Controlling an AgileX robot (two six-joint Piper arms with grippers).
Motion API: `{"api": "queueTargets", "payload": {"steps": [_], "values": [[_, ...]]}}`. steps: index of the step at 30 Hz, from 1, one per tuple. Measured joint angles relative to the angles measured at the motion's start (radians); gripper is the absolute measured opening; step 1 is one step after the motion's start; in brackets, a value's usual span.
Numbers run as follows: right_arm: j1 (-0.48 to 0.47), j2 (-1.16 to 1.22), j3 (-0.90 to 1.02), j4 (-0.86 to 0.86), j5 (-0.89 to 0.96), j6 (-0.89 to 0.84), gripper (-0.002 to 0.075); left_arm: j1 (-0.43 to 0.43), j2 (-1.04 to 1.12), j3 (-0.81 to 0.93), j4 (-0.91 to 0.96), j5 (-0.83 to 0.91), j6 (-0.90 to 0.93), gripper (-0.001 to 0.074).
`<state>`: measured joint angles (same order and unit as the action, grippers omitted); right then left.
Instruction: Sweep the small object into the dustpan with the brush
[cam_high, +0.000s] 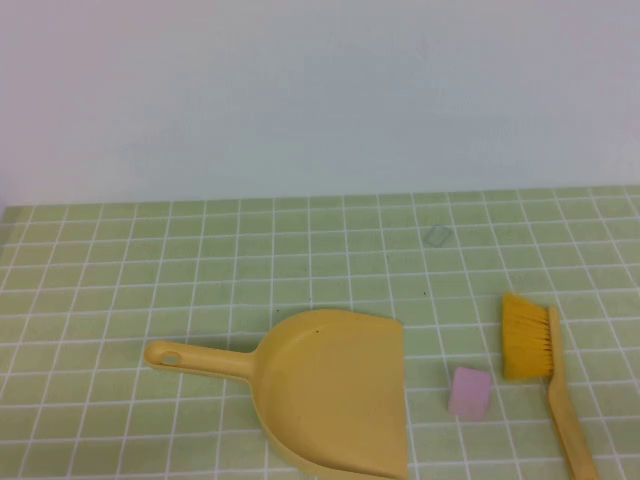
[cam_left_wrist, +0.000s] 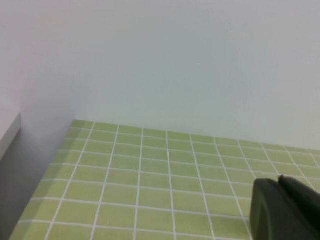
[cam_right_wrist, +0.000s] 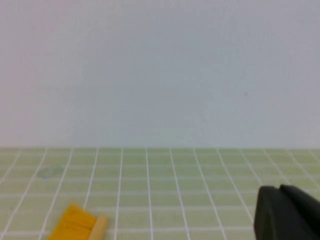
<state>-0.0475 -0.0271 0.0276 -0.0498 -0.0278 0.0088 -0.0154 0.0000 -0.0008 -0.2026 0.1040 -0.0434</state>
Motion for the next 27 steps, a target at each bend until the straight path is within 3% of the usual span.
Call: {"api": "queueTargets", "payload": {"steps": [6, 10, 14, 18, 27], "values": [[0.0, 0.0, 0.0, 0.0, -0.121, 0.002, -0.0003, 0.0, 0.0, 0.0, -0.007, -0.077, -0.08, -0.0002], [0.0, 0.0, 0.0, 0.0, -0.039, -0.001, -0.0003, 0.0, 0.0, 0.0, -0.003, -0.157, -0.101, -0.0002], [0.0, 0.0, 0.0, 0.0, 0.108, -0.001, -0.0003, 0.0, 0.0, 0.0, 0.025, -0.059, -0.044, -0.0002], [0.0, 0.0, 0.0, 0.0, 0.112, -0.001, -0.0003, 0.0, 0.0, 0.0, 0.069, 0.041, -0.031, -0.0002], [0.0, 0.0, 0.0, 0.0, 0.102, -0.001, -0.0003, 0.0, 0.0, 0.0, 0.098, 0.044, -0.038, -0.0002]]}}
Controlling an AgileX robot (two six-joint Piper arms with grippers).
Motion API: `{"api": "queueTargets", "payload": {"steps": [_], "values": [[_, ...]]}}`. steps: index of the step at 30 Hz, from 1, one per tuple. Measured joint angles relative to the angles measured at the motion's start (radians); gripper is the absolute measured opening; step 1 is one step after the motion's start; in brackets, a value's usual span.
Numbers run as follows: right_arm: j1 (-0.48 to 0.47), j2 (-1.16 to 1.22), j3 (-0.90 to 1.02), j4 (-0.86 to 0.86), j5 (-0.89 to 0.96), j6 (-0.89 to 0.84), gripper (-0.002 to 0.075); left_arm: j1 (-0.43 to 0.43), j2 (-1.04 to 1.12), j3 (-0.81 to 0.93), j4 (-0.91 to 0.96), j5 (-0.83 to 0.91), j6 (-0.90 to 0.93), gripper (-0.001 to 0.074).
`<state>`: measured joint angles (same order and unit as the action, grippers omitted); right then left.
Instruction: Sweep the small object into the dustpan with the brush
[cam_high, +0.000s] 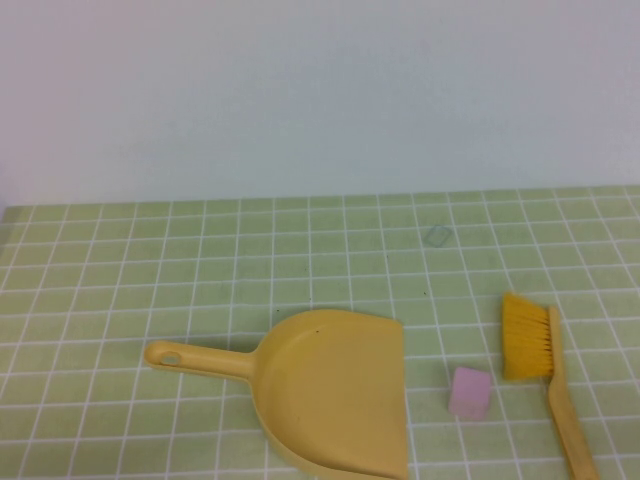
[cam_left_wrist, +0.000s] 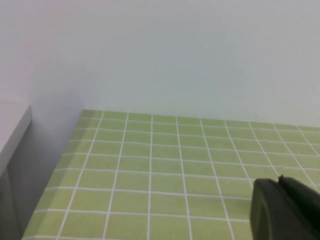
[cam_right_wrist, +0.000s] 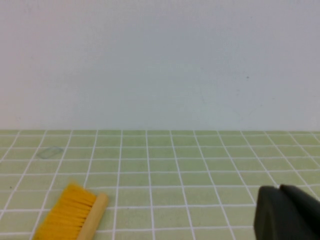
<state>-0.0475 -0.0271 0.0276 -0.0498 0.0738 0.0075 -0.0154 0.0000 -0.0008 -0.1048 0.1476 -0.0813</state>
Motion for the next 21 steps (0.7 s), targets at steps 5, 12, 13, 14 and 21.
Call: {"api": "queueTargets", "payload": {"steps": [5, 12, 13, 14, 21], "values": [[0.0, 0.0, 0.0, 0.0, -0.084, 0.0, -0.0003, 0.0, 0.0, 0.0, 0.0, -0.056, 0.0, -0.0002], [0.0, 0.0, 0.0, 0.0, -0.035, -0.007, -0.0003, 0.0, 0.0, 0.0, 0.002, -0.097, 0.002, -0.0002], [0.0, 0.0, 0.0, 0.0, -0.037, -0.007, -0.0003, 0.0, 0.0, 0.0, 0.002, -0.097, 0.002, -0.0002], [0.0, 0.0, 0.0, 0.0, -0.042, -0.007, -0.0003, 0.0, 0.0, 0.0, 0.002, -0.097, 0.002, -0.0002], [0.0, 0.0, 0.0, 0.0, -0.048, -0.007, -0.0003, 0.0, 0.0, 0.0, -0.007, -0.178, 0.002, -0.0002]]}}
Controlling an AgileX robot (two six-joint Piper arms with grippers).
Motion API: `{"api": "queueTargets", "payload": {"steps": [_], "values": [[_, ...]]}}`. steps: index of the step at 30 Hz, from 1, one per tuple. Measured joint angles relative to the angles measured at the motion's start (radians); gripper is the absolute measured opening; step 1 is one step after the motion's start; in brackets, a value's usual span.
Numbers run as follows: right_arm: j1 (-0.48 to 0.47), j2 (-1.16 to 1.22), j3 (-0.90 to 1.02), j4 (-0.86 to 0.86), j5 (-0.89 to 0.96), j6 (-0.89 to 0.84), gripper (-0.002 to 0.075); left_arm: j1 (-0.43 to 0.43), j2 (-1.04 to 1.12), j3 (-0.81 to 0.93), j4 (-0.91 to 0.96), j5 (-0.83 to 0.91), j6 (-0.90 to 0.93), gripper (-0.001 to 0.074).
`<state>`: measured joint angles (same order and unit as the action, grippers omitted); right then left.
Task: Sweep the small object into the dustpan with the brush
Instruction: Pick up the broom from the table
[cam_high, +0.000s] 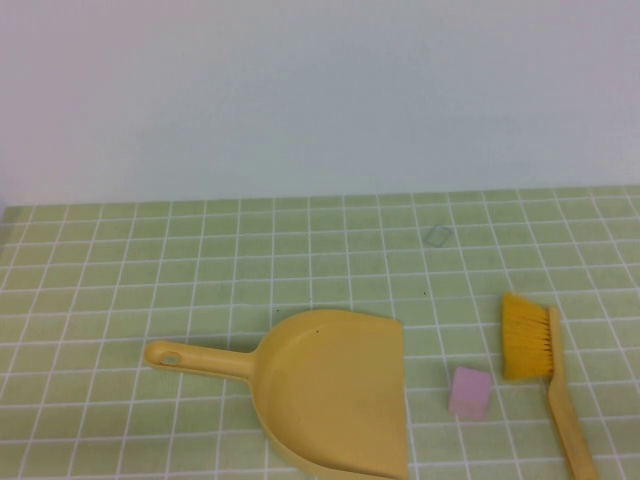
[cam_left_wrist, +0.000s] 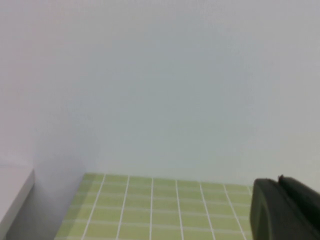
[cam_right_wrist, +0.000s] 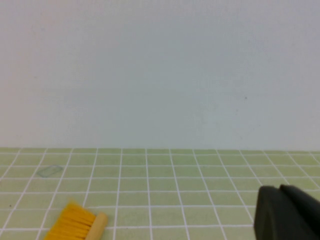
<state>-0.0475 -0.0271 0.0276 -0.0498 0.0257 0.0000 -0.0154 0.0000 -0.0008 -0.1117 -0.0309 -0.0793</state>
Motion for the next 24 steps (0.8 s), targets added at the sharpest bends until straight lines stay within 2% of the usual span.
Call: {"api": "queueTargets", "payload": {"steps": [9, 18, 24], "values": [[0.0, 0.0, 0.0, 0.0, -0.017, 0.0, -0.0001, 0.0, 0.0, 0.0, 0.0, -0.143, -0.009, -0.0002], [0.0, 0.0, 0.0, 0.003, 0.006, -0.008, -0.0002, 0.0, 0.0, -0.035, 0.0, 0.063, -0.012, -0.0002], [0.0, 0.0, 0.0, 0.003, -0.082, -0.01, -0.0002, 0.0, 0.0, -0.055, -0.01, 0.031, -0.033, -0.0002]]}}
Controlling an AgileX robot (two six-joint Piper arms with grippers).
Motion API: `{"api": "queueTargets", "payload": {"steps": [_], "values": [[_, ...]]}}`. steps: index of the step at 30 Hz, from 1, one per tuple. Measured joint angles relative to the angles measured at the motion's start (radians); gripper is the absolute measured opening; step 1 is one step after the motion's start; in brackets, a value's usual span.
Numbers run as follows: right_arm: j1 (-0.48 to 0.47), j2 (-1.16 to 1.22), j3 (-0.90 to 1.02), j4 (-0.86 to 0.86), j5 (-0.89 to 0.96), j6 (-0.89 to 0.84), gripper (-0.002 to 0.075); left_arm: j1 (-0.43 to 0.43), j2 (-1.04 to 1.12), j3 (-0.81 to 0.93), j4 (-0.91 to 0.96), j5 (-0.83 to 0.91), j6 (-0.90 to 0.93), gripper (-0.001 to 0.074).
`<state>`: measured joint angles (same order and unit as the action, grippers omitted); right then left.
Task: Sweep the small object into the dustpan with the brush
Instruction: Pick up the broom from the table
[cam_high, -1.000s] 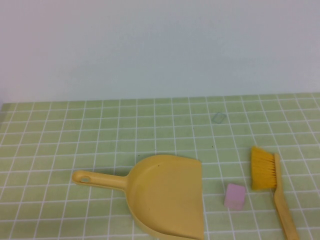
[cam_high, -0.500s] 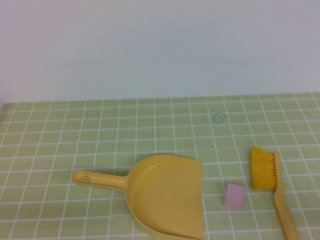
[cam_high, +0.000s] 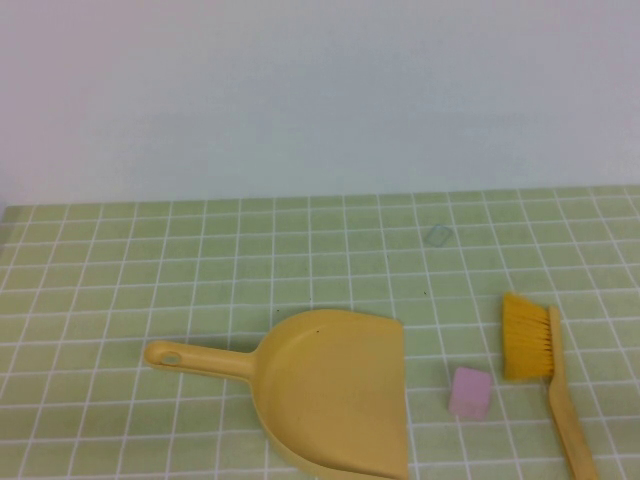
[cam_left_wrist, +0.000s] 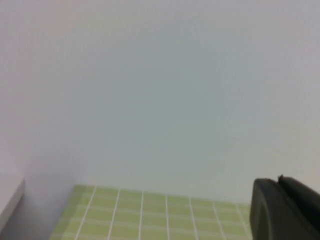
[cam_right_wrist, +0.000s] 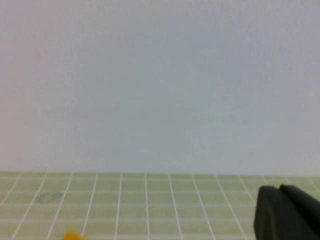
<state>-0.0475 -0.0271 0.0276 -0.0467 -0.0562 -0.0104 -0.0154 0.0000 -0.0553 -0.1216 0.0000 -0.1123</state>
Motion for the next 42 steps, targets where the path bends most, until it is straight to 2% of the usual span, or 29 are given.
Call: {"api": "queueTargets", "payload": {"steps": [5, 9, 13, 17, 22, 26, 29, 32, 35, 42], "values": [[0.0, 0.0, -0.012, 0.0, -0.136, 0.0, -0.0001, 0.0, 0.0, -0.088, -0.004, 0.016, -0.002, -0.0002], [0.0, 0.0, -0.082, -0.002, -0.008, 0.0, -0.0001, 0.0, 0.0, -0.165, 0.02, 0.063, 0.006, -0.0002], [-0.001, 0.026, -0.147, -0.01, 0.072, 0.003, -0.0002, 0.0, 0.058, -0.243, 0.03, 0.149, 0.101, -0.0002], [0.0, 0.072, -0.311, -0.031, 0.322, 0.0, 0.0, 0.0, 0.136, -0.312, 0.022, 0.226, 0.142, -0.0002], [0.0, 0.281, -0.524, 0.082, 0.622, -0.053, 0.0, 0.0, 0.197, -0.345, -0.017, 0.329, 0.142, -0.0002], [0.0, 0.497, -0.689, 0.249, 0.84, -0.236, 0.0, 0.0, 0.201, -0.343, -0.017, 0.373, 0.137, -0.0002], [0.0, 0.659, -0.789, 0.387, 0.953, -0.413, 0.0, 0.0, 0.201, -0.313, -0.017, 0.334, 0.137, -0.0002], [0.002, 0.806, -0.846, 0.473, 1.014, -0.482, 0.0, 0.0, 0.201, -0.286, -0.031, 0.312, 0.135, -0.0002], [0.026, 0.943, -0.858, 0.496, 0.999, -0.512, 0.0, 0.0, 0.203, -0.284, -0.033, 0.311, 0.135, -0.0002], [0.183, 1.251, -0.863, 0.403, 1.001, -0.503, 0.0001, 0.0, 0.203, -0.284, -0.07, 0.328, 0.135, -0.0002]]}}
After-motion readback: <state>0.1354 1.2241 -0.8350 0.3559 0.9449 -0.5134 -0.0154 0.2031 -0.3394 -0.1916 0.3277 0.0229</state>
